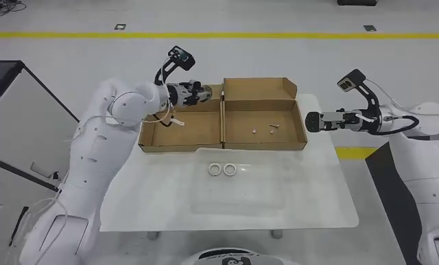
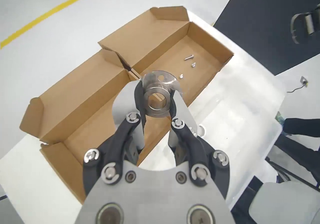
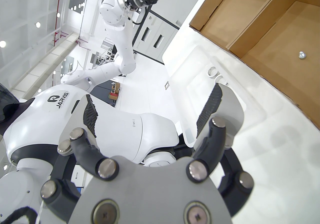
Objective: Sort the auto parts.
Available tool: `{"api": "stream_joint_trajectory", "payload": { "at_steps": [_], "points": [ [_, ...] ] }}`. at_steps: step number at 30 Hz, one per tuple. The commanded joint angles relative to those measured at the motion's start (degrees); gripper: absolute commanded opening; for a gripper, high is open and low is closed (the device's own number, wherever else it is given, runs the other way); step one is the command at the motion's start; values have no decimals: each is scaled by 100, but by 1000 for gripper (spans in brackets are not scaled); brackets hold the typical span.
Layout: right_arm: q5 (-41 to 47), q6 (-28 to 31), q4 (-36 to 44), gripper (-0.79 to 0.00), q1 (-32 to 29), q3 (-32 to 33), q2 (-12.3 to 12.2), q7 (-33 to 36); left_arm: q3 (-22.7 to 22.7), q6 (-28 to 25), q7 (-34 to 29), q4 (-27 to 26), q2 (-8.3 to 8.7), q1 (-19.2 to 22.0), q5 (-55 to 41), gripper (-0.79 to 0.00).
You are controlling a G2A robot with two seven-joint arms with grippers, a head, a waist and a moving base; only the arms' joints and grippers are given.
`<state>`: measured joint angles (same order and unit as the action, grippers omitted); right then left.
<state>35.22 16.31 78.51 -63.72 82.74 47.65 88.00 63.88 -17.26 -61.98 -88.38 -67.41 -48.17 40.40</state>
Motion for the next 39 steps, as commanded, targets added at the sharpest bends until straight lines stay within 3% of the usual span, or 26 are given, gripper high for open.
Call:
{"api": "stream_joint_trajectory", "payload": {
  "at_steps": [1,7,18,39],
  "points": [
    [0,0,0,0,0,0,0,0,-371,-5,-36,451,-63,264,161,-785],
    [0,0,0,0,0,0,0,0,-1172,7,-117,1334,-251,740,518,-785],
    [0,0,0,0,0,0,0,0,-2085,-12,62,2476,-581,1044,605,-785],
    [0,0,0,0,0,0,0,0,-2880,-19,580,4104,-1151,1530,803,-785]
  ]
}}
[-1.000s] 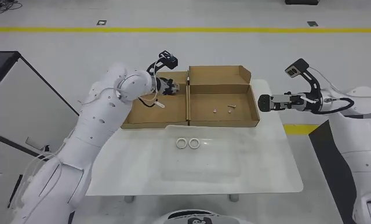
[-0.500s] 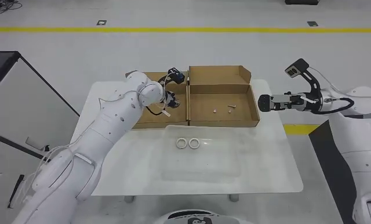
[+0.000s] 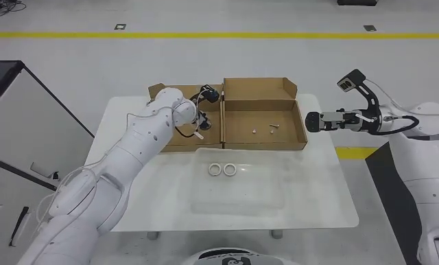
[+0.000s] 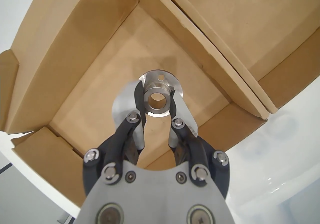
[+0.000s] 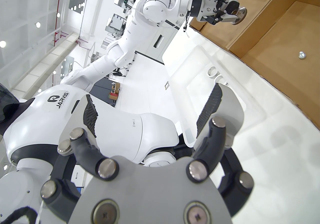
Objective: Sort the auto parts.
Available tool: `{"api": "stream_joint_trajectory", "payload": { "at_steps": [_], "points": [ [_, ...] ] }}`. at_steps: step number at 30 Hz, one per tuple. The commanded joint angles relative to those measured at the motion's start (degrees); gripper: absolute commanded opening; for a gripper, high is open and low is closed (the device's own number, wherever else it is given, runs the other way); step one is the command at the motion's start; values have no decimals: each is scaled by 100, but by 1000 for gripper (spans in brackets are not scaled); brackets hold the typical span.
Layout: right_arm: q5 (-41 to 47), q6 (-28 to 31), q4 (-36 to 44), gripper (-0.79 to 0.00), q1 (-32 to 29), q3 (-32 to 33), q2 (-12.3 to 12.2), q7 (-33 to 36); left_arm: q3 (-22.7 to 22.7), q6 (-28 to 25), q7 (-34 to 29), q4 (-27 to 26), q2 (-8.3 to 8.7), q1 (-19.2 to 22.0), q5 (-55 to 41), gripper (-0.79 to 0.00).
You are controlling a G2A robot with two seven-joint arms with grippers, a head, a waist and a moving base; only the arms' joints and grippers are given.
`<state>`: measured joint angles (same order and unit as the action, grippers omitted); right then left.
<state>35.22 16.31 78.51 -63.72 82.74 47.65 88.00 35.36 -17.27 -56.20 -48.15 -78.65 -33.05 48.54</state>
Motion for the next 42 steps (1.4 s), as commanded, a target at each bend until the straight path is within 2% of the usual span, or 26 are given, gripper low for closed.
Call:
{"api": "stream_joint_trajectory", "payload": {
  "at_steps": [1,8,11,15,16,18,20,27,33,38,42],
  "points": [
    [0,0,0,0,0,0,0,0,-55,-21,-6,163,-56,36,-20,-785],
    [0,0,0,0,0,0,0,0,-180,-120,88,658,-242,164,-114,-785],
    [0,0,0,0,0,0,0,0,-210,-204,118,855,-315,208,-192,-628],
    [0,0,0,0,0,0,0,0,-261,-276,143,1101,-408,253,-243,-379],
    [0,0,0,0,0,0,0,0,-271,-295,162,1153,-430,266,-249,-277],
    [0,0,0,0,0,0,0,0,-286,-343,176,1258,-471,289,-279,-157],
    [0,0,0,0,0,0,0,0,-294,-373,198,1342,-509,314,-307,0],
    [0,0,0,0,0,0,0,0,-240,-423,239,1444,-568,472,-330,0],
    [0,0,0,0,0,0,0,0,4,-433,366,1033,-437,564,-261,0],
    [0,0,0,0,0,0,0,0,349,-642,254,-69,-152,355,-37,0],
    [0,0,0,0,0,0,0,0,807,-790,-182,-1479,164,-95,131,0]
  ]
}}
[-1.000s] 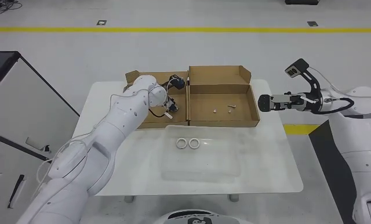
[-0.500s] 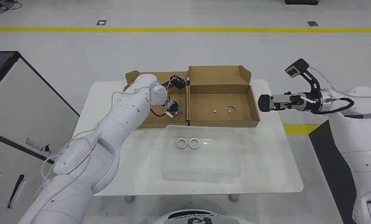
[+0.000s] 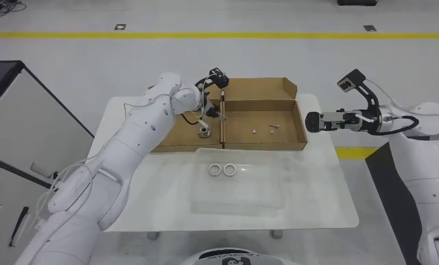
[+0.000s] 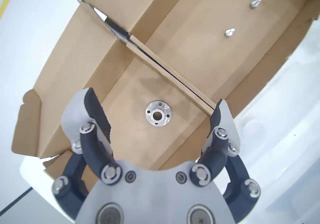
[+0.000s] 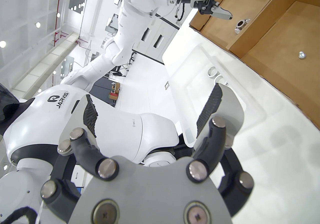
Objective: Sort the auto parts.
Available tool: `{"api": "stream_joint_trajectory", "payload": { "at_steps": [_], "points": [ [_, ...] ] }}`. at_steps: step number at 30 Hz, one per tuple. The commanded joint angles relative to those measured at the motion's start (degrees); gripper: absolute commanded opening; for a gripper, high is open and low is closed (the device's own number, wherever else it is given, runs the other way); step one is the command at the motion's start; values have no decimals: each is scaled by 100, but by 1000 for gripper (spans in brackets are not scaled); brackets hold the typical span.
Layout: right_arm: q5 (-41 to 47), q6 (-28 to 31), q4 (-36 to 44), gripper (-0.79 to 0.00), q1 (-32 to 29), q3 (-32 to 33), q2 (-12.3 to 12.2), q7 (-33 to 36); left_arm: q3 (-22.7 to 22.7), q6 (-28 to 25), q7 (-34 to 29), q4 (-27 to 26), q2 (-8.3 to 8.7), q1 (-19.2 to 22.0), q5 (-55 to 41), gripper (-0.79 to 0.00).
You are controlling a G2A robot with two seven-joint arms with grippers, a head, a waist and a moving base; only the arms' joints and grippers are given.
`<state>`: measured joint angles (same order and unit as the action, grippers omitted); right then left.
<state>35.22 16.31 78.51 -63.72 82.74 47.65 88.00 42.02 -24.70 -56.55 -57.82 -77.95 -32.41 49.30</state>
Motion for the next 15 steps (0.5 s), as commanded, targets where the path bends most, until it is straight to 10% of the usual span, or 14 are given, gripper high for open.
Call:
{"api": "stream_joint_trajectory", "payload": {
  "at_steps": [1,7,15],
  "points": [
    [0,0,0,0,0,0,0,0,264,-117,-293,-906,177,-312,108,0],
    [0,0,0,0,0,0,0,0,882,-614,-1166,-2978,553,-1285,-50,0],
    [0,0,0,0,0,0,0,0,704,-593,-1710,-4207,752,-1884,-194,0]
  ]
}}
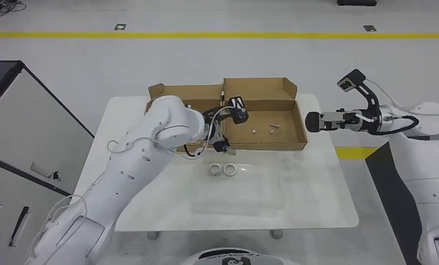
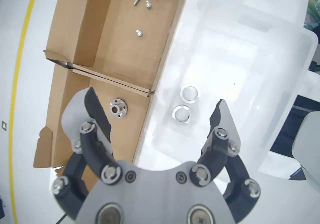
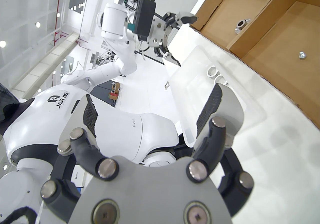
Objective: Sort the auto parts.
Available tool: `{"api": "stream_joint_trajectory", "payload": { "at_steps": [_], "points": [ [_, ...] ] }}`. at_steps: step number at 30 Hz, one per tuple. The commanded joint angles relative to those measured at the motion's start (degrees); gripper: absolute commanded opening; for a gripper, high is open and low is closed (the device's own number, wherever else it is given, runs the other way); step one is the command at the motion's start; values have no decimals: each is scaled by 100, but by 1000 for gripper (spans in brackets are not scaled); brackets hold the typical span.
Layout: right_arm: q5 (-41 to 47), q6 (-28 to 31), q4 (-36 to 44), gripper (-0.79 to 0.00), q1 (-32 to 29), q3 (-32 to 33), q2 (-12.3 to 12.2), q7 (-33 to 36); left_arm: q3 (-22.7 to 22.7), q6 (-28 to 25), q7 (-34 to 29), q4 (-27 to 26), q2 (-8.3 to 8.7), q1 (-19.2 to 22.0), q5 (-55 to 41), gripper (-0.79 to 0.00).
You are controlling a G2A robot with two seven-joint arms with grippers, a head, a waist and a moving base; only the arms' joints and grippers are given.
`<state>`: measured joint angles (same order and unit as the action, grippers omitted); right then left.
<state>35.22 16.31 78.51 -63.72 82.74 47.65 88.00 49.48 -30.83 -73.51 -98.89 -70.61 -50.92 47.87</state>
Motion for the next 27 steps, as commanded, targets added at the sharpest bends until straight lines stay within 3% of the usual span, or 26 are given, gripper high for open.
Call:
{"api": "stream_joint_trajectory", "payload": {
  "at_steps": [1,14,19,27],
  "points": [
    [0,0,0,0,0,0,0,0,-65,44,-38,-178,33,-55,-104,0],
    [0,0,0,0,0,0,0,0,-125,106,-100,-307,62,-57,-4,0],
    [0,0,0,0,0,0,0,0,-1255,-64,69,-302,102,258,479,0],
    [0,0,0,0,0,0,0,0,-2487,110,-105,138,85,1163,-107,0]
  ]
}}
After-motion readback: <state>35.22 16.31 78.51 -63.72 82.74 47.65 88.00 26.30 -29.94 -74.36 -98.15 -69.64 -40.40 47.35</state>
